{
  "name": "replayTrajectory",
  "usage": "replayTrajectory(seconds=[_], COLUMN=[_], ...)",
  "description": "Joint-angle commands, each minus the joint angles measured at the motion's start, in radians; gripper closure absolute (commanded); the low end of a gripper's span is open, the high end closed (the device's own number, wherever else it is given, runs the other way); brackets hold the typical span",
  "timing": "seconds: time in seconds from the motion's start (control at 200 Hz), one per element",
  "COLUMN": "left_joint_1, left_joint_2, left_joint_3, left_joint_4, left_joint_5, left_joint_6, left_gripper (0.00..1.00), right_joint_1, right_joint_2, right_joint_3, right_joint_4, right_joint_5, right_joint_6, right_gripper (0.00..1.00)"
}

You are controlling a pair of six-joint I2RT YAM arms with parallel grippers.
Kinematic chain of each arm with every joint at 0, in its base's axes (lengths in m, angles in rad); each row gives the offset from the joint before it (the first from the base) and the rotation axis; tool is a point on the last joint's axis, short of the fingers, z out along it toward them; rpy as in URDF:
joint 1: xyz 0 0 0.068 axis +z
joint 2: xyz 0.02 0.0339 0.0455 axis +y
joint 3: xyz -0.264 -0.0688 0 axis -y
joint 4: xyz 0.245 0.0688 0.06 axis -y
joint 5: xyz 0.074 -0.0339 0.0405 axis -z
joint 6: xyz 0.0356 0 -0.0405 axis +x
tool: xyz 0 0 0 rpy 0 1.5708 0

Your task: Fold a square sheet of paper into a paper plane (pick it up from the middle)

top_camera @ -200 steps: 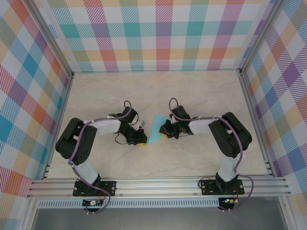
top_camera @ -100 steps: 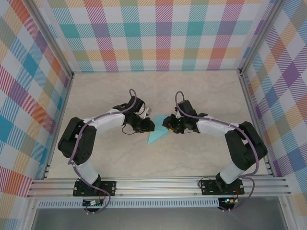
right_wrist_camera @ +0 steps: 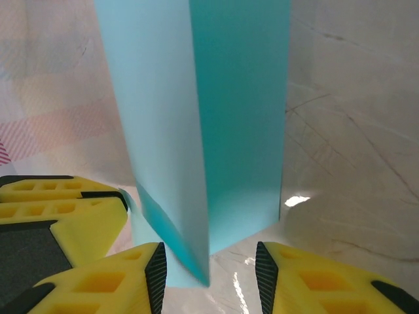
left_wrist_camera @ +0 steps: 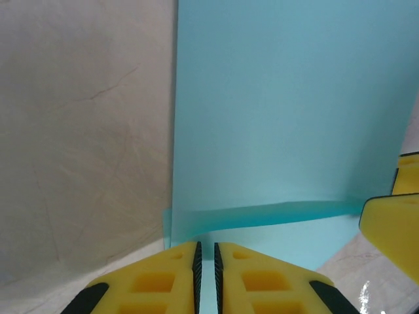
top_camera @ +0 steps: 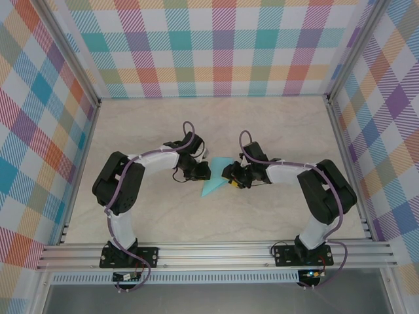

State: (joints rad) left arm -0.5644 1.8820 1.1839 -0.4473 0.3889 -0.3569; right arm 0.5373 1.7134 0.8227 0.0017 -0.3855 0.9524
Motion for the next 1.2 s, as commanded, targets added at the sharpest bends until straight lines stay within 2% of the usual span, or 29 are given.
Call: replayTrajectory(seconds=[0.0, 0.25, 0.335, 0.485, 0.7, 0.81, 1.01, 1.195], left_joint_1=[-0.006, -0.006, -0.006, -0.01, -0.088, -0.155, -0.296, -0.367], left_joint_2=[0.021, 0.015, 0.004, -0.055, -0.239, -0.29, -0.271, -0.208], left_joint_3=[0.025, 0.017, 0.01, -0.028, -0.151, -0.192, -0.202, -0.18], left_joint_4=[-0.033, -0.021, -0.013, 0.005, 0.053, 0.064, 0.074, 0.086], left_joint_5=[-0.019, -0.016, -0.019, -0.038, -0.214, -0.307, -0.496, -0.621], left_joint_6=[0.02, 0.019, 0.014, 0.001, 0.004, 0.008, 0.025, 0.024], left_gripper=[0.85, 0.85, 0.85, 0.77, 0.6, 0.57, 0.55, 0.55], right_joint_1=[0.003, 0.017, 0.025, 0.03, 0.031, 0.031, 0.032, 0.033], right_joint_2=[0.029, 0.084, 0.095, 0.104, 0.098, 0.091, 0.09, 0.086], right_joint_3=[0.027, 0.065, 0.079, 0.099, 0.104, 0.107, 0.116, 0.122], right_joint_4=[0.067, 0.098, 0.079, 0.023, 0.006, -0.004, -0.015, -0.024], right_joint_5=[-0.063, -0.125, -0.123, -0.096, -0.083, -0.079, -0.088, -0.093], right_joint_6=[0.001, -0.022, -0.037, -0.056, -0.036, -0.028, -0.023, -0.021], right_gripper=[0.57, 0.64, 0.69, 0.8, 0.87, 0.87, 0.88, 0.88])
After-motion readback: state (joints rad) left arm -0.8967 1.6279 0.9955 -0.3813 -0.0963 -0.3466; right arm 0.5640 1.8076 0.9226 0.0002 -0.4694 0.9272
